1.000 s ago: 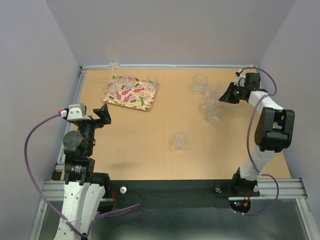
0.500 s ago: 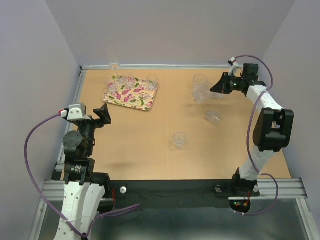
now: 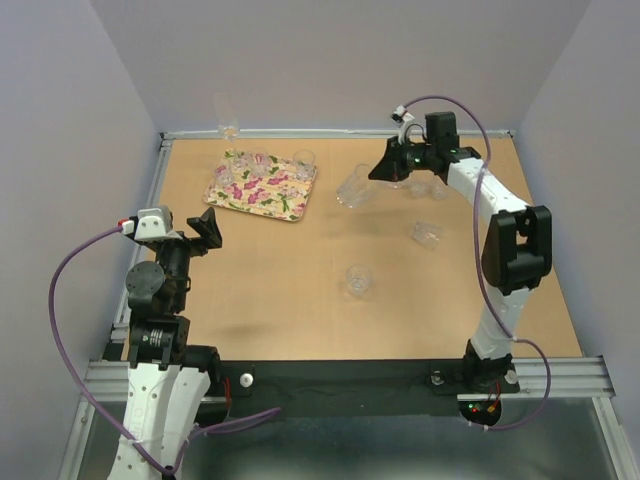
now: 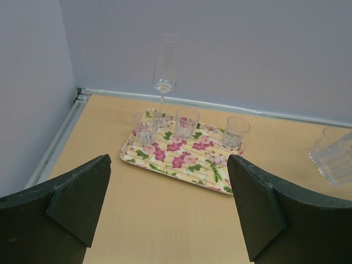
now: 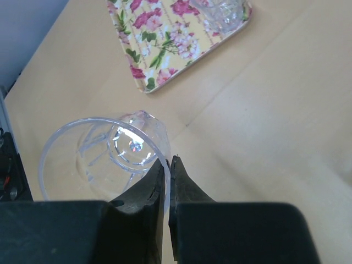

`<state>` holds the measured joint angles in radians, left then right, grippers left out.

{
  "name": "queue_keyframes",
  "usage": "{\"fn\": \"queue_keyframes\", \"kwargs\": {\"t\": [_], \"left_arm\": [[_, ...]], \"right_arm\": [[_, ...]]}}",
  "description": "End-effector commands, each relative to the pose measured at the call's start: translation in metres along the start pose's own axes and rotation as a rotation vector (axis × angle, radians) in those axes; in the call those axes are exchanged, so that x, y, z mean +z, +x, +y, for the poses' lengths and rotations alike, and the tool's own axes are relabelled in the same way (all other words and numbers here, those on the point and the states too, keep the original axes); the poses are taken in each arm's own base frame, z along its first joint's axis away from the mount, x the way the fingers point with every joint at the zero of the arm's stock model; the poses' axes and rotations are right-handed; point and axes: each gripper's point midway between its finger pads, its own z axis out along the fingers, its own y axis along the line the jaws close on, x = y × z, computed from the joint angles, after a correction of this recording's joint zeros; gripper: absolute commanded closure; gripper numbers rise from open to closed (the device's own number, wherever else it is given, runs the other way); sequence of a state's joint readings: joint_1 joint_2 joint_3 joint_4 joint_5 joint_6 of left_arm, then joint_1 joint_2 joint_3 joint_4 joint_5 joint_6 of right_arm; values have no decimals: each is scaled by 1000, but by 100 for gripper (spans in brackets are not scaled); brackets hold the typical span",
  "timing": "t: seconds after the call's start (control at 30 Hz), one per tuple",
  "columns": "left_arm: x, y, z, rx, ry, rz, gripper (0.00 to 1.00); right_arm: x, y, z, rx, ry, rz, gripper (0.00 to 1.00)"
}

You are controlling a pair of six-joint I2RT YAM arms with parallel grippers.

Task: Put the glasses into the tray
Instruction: Place the glass into the tray

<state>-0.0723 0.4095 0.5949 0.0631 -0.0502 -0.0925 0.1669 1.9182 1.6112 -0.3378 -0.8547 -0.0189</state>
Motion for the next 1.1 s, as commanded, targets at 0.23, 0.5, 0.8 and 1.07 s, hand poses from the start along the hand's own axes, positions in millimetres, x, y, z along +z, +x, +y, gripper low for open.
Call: {"fn": "queue_keyframes", "kwargs": {"t": [0.23, 0.5, 0.8, 1.07], "left_arm": [[4, -4, 1, 17, -7, -30, 2], [6, -1, 3, 18, -14, -22, 2], [8, 0, 4, 22, -18, -16, 2], [8, 0, 4, 20, -20, -15, 2]], "right_arm": [[54, -41, 33, -93, -33, -30, 100], [88, -54, 50, -117, -31, -40, 100], [113, -57, 50, -87, 15, -46, 99], [130, -60, 54, -49, 75, -63, 99]]}}
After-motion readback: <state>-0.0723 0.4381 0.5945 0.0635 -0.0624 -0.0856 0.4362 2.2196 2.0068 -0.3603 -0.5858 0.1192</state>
